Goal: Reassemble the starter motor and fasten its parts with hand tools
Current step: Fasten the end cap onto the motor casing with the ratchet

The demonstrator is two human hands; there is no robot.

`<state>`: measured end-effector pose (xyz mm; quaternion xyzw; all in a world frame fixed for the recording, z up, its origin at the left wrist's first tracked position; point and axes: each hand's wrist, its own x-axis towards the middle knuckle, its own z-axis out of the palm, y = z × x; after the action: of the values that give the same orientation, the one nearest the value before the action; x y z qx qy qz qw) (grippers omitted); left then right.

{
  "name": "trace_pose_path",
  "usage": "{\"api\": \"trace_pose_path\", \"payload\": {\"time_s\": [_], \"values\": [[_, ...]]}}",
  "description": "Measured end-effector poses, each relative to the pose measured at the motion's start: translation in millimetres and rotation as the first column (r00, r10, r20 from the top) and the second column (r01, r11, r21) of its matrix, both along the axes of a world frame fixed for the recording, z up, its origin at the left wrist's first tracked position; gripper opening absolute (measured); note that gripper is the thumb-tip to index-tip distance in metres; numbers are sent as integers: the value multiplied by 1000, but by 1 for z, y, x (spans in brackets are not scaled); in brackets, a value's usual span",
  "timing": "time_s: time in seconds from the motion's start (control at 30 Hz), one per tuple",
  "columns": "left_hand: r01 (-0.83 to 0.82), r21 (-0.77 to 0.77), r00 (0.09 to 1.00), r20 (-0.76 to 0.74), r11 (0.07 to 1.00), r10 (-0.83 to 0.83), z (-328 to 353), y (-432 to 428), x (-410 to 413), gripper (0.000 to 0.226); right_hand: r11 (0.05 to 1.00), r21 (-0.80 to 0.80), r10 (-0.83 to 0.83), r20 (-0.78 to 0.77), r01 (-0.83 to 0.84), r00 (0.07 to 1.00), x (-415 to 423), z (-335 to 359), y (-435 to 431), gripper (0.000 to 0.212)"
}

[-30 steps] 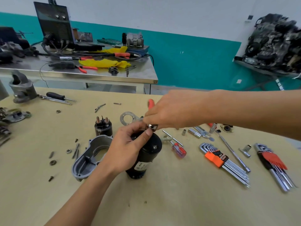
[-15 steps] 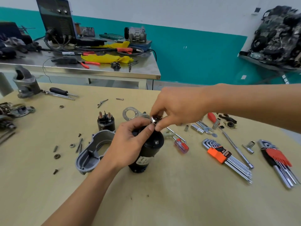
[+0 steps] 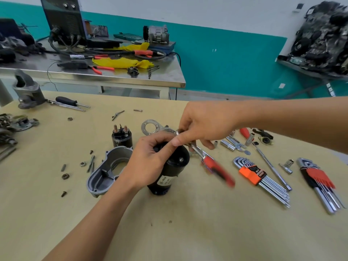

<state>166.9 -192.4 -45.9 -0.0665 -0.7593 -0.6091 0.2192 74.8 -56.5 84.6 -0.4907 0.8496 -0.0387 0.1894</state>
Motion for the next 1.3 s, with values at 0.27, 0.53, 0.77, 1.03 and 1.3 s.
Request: {"api": "trace_pose_path", "payload": {"time_s": [0.27,0.53,0.77,1.03,1.3], "values": [[51,12,999,5,999,-51,0,-3,-1,21,901,231,434,-509,-368,743,5,7,-4,25],[71,6,997,4,997,-72,0,-3,1,17,1000,9,27,-8,-27,1000,-4,1,3,39],[97,25,995,27,995,-98,1,-4,-1,22,931,171,364,-464,-322,807,3,3,1,29],[205,-33,965,170,978,-197,-5,-19,9,76,999,16,45,-109,-43,993,5,-2,3,45],[131,-125,987,115,984,-117,-4,-5,11,66,831,399,557,-612,-389,561,8,7,8,33]]}}
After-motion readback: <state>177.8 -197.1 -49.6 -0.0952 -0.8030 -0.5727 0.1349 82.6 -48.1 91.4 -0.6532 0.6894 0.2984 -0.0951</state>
